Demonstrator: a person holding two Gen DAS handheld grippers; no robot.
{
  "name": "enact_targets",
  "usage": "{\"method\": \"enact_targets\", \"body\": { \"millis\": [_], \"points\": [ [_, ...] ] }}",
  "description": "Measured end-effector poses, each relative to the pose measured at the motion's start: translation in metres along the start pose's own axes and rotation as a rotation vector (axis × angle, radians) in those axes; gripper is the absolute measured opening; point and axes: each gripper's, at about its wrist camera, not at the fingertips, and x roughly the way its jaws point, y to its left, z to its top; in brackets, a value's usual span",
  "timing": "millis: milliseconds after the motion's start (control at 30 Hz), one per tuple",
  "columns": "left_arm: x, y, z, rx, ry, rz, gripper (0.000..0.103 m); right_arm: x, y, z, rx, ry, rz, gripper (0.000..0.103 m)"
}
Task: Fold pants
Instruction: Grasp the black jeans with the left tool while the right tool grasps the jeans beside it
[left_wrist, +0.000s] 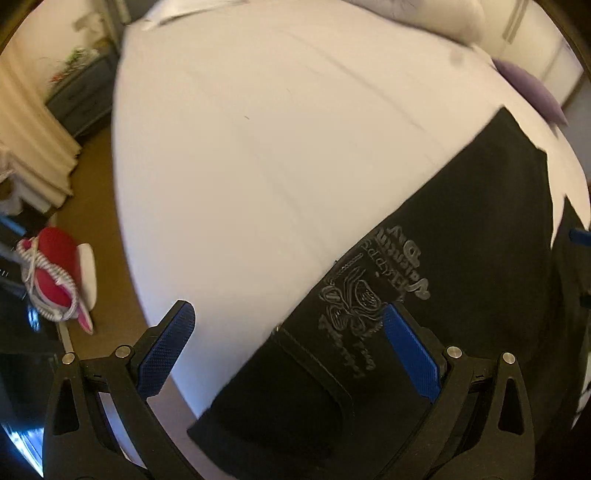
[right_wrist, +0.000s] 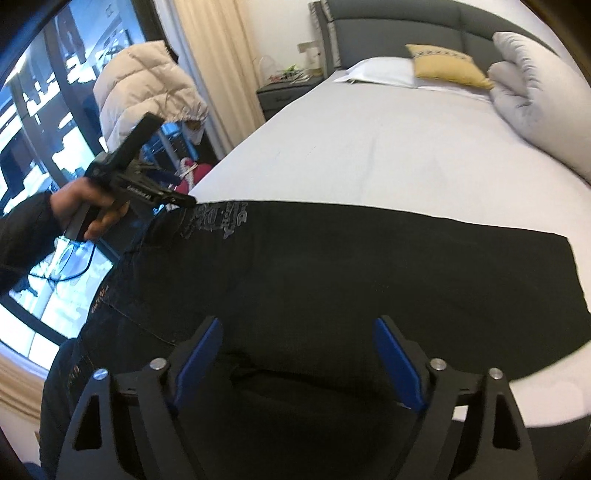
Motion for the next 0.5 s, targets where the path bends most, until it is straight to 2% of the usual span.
{"method": "enact_targets", "body": {
  "millis": [100, 167, 200, 300, 333, 367, 467, 500],
  "points": [
    [0.024, 0.003, 0.007, 0.035, 0.067, -0.017, 0.098, 0.009, -0.001, 0.004, -0.015, 0.026, 0.025, 0.076],
    [0.037, 0.002, 0.007, 0.063, 0.117, -0.028, 0.087, 0.014, -0.001, 0.007, -0.03, 0.037, 0.034, 0.073],
    [0.043, 0.002, 0.007, 0.082, 0.14, -0.028, 0.085, 0.016, 0.0, 0.01, -0.042, 0.038, 0.038, 0.071],
    [0.047, 0.006, 0.009, 0.085, 0.131, -0.054, 0.073, 0.023, 0.005, 0.023, -0.086, 0.044, 0.052, 0.068],
    [0.048, 0.008, 0.011, 0.074, 0.13, -0.067, 0.064, 0.025, 0.007, 0.027, -0.102, 0.043, 0.055, 0.068],
    [0.048, 0.01, 0.012, 0.063, 0.122, -0.074, 0.046, 0.027, 0.009, 0.032, -0.121, 0.042, 0.061, 0.067],
    [0.048, 0.02, 0.019, 0.025, 0.103, -0.089, 0.021, 0.035, 0.016, 0.051, -0.185, 0.048, 0.077, 0.063],
    [0.049, 0.022, 0.02, 0.016, 0.093, -0.085, 0.019, 0.039, 0.018, 0.058, -0.205, 0.052, 0.073, 0.062]
  ]
}}
